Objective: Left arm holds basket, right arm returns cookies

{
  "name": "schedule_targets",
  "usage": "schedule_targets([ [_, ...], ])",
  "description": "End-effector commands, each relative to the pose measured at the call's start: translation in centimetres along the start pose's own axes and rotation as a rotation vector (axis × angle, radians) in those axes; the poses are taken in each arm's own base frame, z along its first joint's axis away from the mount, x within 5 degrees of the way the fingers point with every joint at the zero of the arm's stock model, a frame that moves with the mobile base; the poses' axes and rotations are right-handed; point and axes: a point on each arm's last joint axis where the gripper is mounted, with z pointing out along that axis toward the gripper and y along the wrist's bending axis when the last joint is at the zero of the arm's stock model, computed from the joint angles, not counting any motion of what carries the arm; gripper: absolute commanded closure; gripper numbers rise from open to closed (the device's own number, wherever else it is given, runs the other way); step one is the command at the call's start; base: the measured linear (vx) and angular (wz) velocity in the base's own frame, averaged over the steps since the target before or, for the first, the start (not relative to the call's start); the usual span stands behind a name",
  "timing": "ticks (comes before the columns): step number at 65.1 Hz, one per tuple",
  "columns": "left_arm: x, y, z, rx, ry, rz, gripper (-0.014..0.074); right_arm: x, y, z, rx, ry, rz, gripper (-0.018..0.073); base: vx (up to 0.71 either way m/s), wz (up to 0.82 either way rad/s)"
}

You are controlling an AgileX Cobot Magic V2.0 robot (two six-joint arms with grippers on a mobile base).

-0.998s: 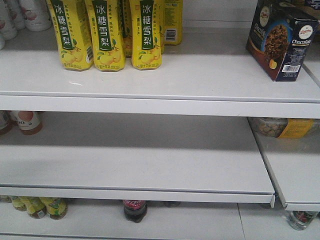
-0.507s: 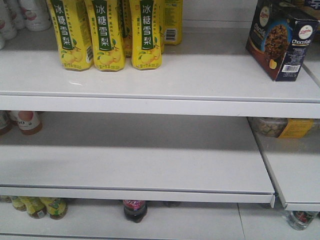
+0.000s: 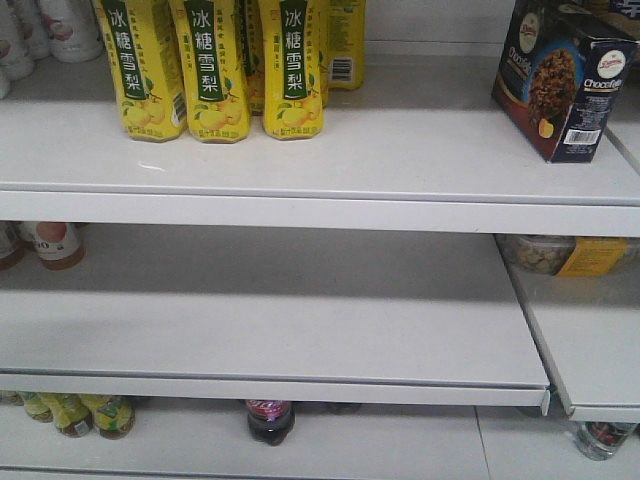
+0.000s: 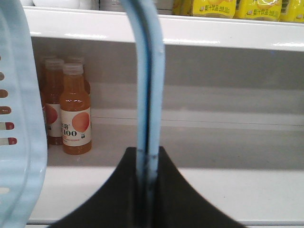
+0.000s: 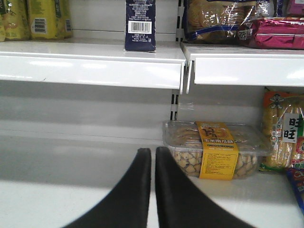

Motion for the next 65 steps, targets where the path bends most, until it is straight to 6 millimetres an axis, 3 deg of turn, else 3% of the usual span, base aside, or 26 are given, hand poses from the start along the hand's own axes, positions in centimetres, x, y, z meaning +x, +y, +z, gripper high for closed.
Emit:
schedule_targets([
  [1, -1.9, -0.3, -0.4, 0.022, -0.143, 0.026, 0.0596, -1.5, 0.0, 0.0, -0.003, -0.081, -0.004, 0.0566, 0.00, 0.00],
  [27, -1.9, -0.3, -0.4, 0.022, -0.143, 0.026, 0.0596, -1.3, 0.0, 0.1, -0.003, -0.079, -0.005, 0.0565, 0.00, 0.00],
  [42, -1.9, -0.3, -0.4, 0.022, -0.142, 0.026, 0.0596, 2.8, 0.4, 0.8, -0.029, -0.137, 0.004, 0.0565, 0.00, 0.00],
  [65, -1.9, -0.3, -0.4, 0.022, -0.143, 0.026, 0.0596, 2.8, 0.2, 0.8, 0.002, -0.126, 0.009, 0.0565, 0.00, 0.00],
])
